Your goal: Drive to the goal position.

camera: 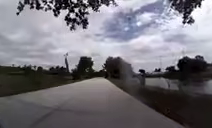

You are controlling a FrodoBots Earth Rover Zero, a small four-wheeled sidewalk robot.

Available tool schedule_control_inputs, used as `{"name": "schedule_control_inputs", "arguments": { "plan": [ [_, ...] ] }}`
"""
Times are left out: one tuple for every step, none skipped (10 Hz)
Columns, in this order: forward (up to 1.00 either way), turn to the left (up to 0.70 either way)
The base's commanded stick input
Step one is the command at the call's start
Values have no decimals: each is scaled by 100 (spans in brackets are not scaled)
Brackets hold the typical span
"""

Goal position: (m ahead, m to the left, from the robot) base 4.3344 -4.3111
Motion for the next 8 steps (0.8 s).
{"name": "schedule_control_inputs", "arguments": {
  "plan": [
    [60,7],
    [60,3],
    [60,1],
    [60,1],
    [60,1],
    [60,1],
    [60,1],
    [60,1]
  ]
}}
